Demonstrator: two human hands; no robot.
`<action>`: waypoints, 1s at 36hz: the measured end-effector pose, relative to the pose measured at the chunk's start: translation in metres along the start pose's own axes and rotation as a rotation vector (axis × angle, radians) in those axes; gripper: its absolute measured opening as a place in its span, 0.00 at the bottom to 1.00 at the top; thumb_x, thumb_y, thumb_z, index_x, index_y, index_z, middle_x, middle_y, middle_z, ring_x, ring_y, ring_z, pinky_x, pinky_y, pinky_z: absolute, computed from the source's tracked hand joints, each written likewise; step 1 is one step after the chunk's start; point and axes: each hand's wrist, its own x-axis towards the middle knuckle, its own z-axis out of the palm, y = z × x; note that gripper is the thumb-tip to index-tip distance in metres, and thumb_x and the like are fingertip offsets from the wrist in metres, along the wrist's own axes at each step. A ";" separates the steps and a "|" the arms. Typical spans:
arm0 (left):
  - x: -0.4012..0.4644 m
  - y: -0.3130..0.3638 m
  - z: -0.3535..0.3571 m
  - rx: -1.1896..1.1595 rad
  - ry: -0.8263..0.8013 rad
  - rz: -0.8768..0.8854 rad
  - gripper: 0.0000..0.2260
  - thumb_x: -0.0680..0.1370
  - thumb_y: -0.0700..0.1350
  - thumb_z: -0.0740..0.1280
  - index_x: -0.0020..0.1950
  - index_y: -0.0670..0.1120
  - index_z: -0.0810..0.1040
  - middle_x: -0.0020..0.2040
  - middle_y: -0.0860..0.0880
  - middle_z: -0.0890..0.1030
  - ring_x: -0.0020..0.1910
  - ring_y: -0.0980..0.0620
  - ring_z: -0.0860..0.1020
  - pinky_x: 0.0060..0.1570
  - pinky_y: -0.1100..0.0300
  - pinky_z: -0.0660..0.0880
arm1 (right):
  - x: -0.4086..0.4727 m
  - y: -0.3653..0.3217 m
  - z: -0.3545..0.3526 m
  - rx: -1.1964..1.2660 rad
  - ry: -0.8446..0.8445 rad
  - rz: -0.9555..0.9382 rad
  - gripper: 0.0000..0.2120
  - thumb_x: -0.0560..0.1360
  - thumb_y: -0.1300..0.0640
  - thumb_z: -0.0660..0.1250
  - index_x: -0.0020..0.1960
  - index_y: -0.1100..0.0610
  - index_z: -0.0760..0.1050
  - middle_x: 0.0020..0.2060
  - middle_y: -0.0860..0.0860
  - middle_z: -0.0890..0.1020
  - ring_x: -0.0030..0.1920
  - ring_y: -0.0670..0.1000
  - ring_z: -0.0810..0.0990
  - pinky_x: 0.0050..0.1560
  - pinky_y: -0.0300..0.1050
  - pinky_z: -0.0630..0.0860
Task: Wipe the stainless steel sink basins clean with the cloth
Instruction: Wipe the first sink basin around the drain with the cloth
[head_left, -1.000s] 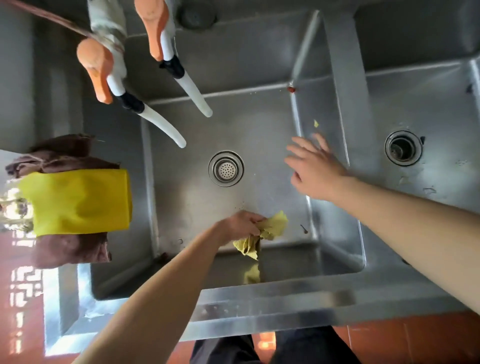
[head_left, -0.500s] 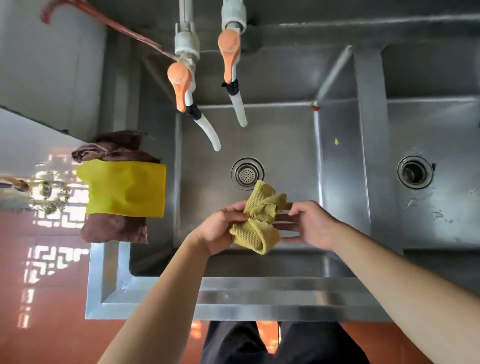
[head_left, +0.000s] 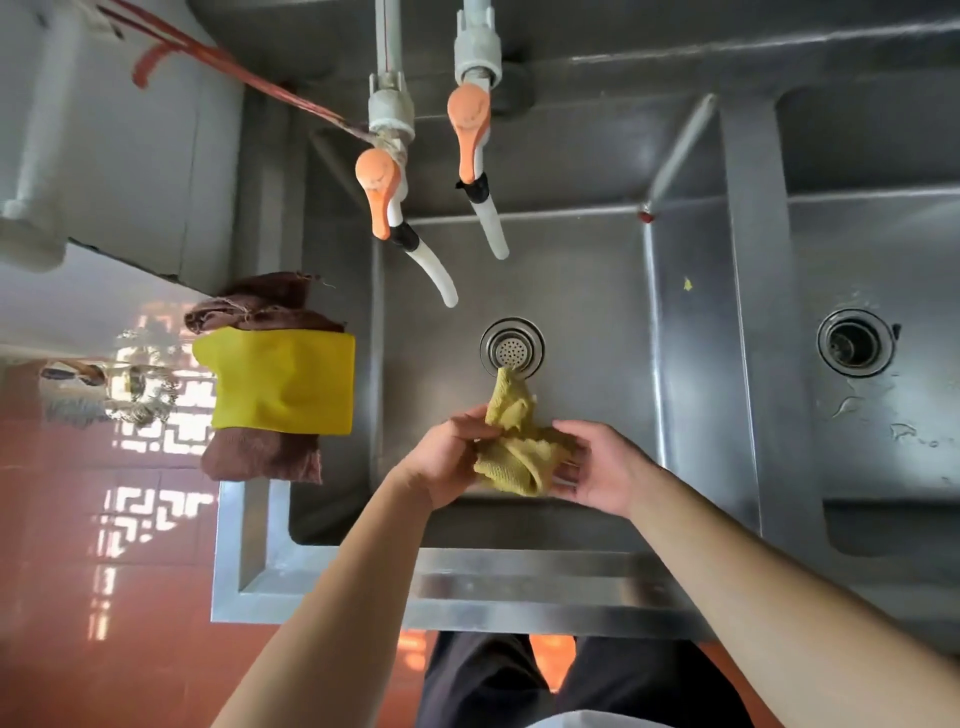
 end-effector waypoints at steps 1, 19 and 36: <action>0.000 0.000 0.001 0.058 0.005 -0.020 0.20 0.76 0.33 0.55 0.64 0.40 0.77 0.53 0.40 0.82 0.50 0.43 0.81 0.47 0.55 0.79 | -0.001 0.000 0.000 -0.047 0.016 -0.007 0.10 0.78 0.55 0.66 0.57 0.58 0.77 0.42 0.56 0.85 0.46 0.57 0.84 0.50 0.58 0.82; -0.004 -0.023 0.059 1.302 0.348 0.295 0.26 0.71 0.38 0.68 0.69 0.50 0.75 0.56 0.46 0.78 0.52 0.44 0.78 0.50 0.55 0.76 | -0.039 0.013 0.025 -0.200 0.099 -0.291 0.10 0.78 0.59 0.62 0.56 0.55 0.80 0.49 0.56 0.84 0.51 0.57 0.82 0.42 0.53 0.82; -0.041 -0.052 0.039 1.470 0.285 0.556 0.23 0.71 0.40 0.70 0.66 0.47 0.76 0.59 0.48 0.79 0.58 0.45 0.76 0.57 0.52 0.73 | -0.066 0.022 0.016 -0.023 0.303 -0.089 0.11 0.75 0.61 0.71 0.57 0.62 0.78 0.47 0.61 0.83 0.45 0.58 0.84 0.33 0.50 0.82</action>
